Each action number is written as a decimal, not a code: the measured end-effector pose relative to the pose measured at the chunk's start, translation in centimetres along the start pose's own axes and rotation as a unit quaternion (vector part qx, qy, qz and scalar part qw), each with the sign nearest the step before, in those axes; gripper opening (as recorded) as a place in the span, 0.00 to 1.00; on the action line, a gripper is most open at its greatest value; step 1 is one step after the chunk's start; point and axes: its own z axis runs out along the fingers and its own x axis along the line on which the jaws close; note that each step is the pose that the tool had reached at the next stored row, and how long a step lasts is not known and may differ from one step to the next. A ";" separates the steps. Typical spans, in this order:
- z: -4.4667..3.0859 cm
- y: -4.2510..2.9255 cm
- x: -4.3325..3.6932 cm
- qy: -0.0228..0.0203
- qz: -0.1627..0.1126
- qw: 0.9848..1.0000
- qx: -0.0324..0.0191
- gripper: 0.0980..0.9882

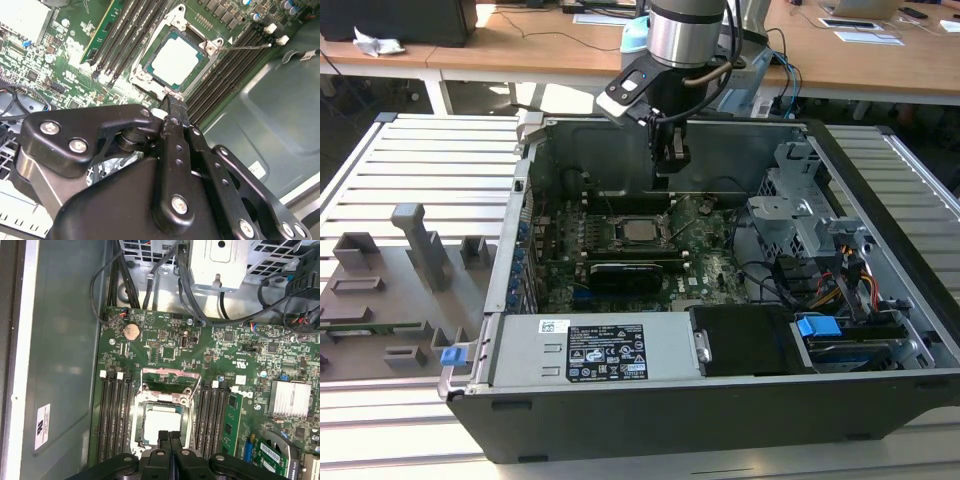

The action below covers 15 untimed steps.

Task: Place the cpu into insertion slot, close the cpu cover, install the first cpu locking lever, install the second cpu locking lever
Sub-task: 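Place the cpu into insertion slot, then close the cpu cover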

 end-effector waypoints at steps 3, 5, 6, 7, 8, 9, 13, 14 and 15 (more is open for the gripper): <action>-0.01 0.00 0.00 0.000 0.000 1.000 0.000 0.01; -0.01 0.00 0.00 0.000 0.000 1.000 0.000 0.01; -0.01 0.00 0.00 0.000 0.000 1.000 0.000 0.01; -0.01 0.00 0.00 0.000 0.000 1.000 0.000 0.01; -0.01 0.00 0.00 0.000 0.000 1.000 0.000 0.01; -0.01 0.00 0.00 0.000 0.000 1.000 0.000 0.01; -0.02 0.00 0.00 0.000 0.000 1.000 0.000 0.01; -0.02 0.00 0.00 0.000 0.000 1.000 0.000 0.01; -0.03 0.00 0.00 0.000 0.000 1.000 0.000 0.01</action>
